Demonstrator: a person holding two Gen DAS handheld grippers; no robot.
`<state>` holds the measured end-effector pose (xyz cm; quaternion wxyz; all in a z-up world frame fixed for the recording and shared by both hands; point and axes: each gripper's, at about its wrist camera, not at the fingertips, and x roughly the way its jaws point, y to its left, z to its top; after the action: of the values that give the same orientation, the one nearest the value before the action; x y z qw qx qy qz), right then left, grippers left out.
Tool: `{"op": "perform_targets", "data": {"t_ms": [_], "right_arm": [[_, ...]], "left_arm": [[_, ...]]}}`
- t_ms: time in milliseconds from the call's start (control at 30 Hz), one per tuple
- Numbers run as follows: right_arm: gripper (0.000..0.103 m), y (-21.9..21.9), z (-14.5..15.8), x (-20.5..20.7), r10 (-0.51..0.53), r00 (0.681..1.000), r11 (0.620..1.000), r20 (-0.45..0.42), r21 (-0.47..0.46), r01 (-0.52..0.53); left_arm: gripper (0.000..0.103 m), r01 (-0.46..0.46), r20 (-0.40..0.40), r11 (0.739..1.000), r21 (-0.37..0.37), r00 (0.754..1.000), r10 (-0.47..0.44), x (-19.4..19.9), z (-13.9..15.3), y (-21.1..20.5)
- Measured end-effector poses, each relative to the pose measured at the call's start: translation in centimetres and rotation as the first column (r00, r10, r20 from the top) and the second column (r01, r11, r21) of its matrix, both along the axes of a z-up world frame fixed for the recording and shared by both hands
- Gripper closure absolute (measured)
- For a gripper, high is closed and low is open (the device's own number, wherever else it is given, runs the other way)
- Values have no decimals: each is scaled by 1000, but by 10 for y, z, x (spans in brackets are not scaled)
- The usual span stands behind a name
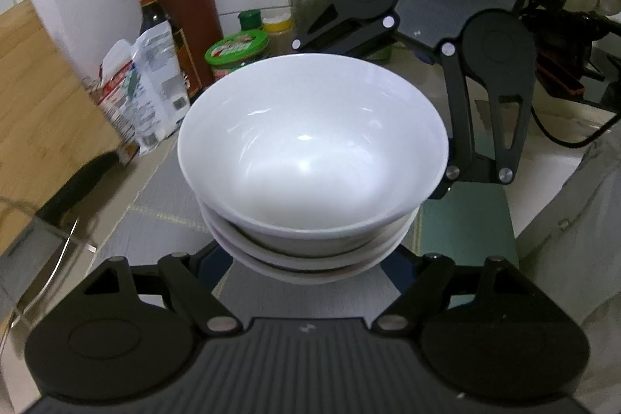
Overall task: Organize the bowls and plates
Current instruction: 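Lift the bowl stack with both tools and carry it over the plate stack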
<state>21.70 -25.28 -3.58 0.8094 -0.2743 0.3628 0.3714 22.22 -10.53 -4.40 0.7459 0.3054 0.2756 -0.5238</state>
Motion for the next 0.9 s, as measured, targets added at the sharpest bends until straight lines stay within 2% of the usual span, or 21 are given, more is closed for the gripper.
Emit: {"op": "perform_targets", "data": {"t_ms": [500, 900], "right_arm": [[18, -54, -4, 8, -118, 993, 992, 0, -48, 118], [18, -84, -17, 20, -161, 986, 986, -41, -48, 159]], "left_arm": [[21, 99, -8, 995, -22, 995, -100, 29, -13, -58], [21, 120, -28, 993, -5, 992, -120, 47, -26, -89]]}}
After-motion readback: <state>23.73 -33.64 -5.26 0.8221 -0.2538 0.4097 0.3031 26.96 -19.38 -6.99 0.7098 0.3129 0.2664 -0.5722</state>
